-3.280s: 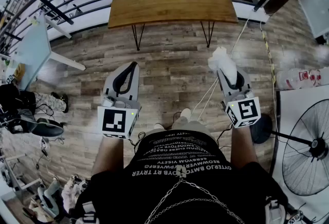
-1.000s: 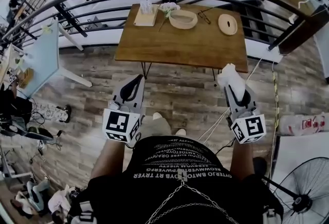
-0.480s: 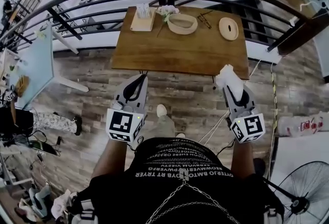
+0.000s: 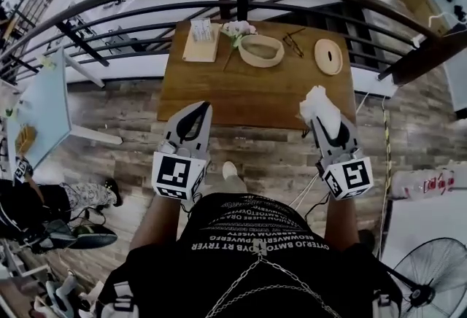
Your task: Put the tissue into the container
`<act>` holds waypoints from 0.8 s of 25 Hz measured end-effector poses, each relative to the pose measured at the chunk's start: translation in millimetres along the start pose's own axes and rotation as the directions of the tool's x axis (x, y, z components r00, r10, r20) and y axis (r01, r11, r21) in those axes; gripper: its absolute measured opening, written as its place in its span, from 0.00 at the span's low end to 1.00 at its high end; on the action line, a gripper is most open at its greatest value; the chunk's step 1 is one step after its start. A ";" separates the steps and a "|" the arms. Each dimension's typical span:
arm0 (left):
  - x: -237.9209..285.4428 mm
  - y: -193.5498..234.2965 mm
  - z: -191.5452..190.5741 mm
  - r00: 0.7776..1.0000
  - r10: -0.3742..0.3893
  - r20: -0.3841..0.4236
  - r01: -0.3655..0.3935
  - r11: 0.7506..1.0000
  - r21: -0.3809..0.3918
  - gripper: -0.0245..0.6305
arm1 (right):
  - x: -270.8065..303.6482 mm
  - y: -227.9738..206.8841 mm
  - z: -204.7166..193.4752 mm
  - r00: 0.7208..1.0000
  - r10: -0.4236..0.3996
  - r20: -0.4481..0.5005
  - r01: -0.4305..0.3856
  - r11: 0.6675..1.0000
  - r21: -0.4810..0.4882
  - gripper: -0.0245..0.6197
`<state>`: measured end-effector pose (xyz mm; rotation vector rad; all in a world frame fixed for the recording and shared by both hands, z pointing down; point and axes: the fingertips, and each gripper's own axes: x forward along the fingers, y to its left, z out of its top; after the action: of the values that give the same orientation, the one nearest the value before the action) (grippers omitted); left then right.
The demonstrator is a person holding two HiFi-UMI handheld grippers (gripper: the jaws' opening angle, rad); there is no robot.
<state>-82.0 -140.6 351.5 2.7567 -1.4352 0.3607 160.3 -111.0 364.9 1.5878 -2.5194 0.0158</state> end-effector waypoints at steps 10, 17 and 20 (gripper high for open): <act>51.3 74.1 7.9 0.998 -0.058 0.014 0.058 0.998 0.001 0.08 | 82.0 2.0 28.3 1.000 -0.031 0.000 0.031 0.999 -0.033 0.22; 70.1 102.2 2.6 0.996 -0.087 0.015 0.087 0.996 0.000 0.08 | 113.2 5.5 31.0 0.999 -0.054 -0.003 0.053 0.998 -0.041 0.22; 77.6 108.8 -2.3 0.995 -0.095 0.007 0.095 0.995 -0.006 0.08 | 126.0 1.2 29.1 0.998 -0.057 -0.012 0.056 0.997 -0.044 0.22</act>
<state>-127.7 -265.9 359.6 2.8110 -1.2977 0.3432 102.2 -226.1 354.4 1.6357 -2.4465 -0.0350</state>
